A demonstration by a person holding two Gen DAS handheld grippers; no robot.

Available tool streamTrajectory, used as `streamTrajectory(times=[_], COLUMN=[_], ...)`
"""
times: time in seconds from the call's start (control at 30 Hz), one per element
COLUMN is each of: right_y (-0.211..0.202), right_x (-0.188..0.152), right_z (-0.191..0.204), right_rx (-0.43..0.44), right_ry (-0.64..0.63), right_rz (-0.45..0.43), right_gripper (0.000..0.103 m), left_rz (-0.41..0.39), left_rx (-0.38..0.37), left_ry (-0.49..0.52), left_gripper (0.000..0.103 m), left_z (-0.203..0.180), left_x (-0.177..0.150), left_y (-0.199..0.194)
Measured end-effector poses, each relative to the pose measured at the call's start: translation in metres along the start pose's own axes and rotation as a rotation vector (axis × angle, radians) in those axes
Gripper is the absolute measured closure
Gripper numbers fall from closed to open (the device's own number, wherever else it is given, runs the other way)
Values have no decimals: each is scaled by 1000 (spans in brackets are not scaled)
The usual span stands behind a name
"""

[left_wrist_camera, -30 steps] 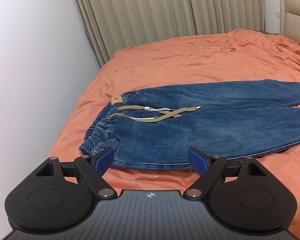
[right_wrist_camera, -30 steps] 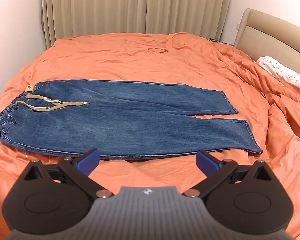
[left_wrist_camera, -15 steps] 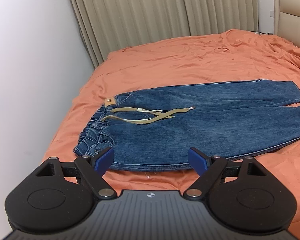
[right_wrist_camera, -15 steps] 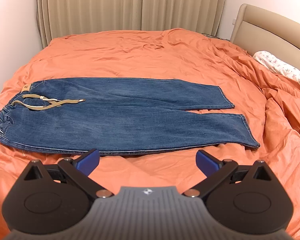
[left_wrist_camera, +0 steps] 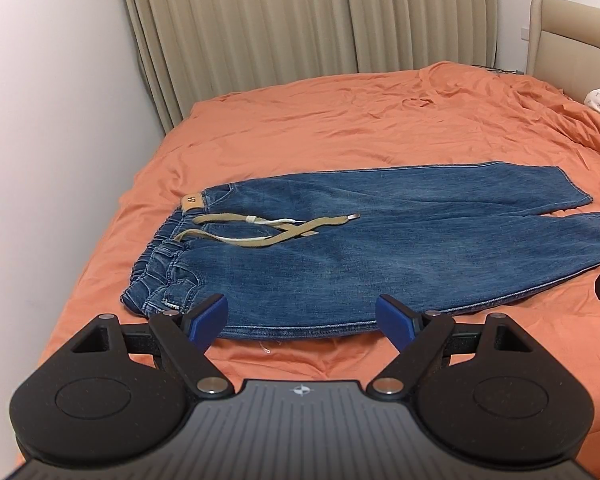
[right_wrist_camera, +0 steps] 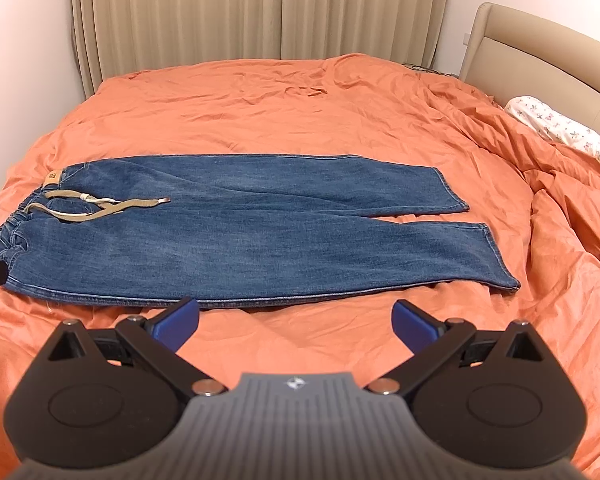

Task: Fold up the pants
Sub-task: 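Move both tools toward the blue jeans lying on the bed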

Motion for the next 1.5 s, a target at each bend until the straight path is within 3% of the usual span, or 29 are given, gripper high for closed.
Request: streamTrajectory(times=[1.5], right_y=[0], right_x=[-5], right_z=[9], right_rx=[28], right_ry=[-8], right_rz=[16], right_gripper=[5], left_rz=[6], left_rx=[-31], left_ry=[19], left_gripper=[5], left_z=[-12], left_x=[-5], left_y=[-3])
Point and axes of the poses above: each gripper's, at about its wrist camera, not at the fingertips, and y roughly the way its jaws point, z to its left, x to its top, the point moved 7 cm from there along y, roughly the way its jaws point, and after that the axes turned 10 degrees about y, right-handed, at the moved point
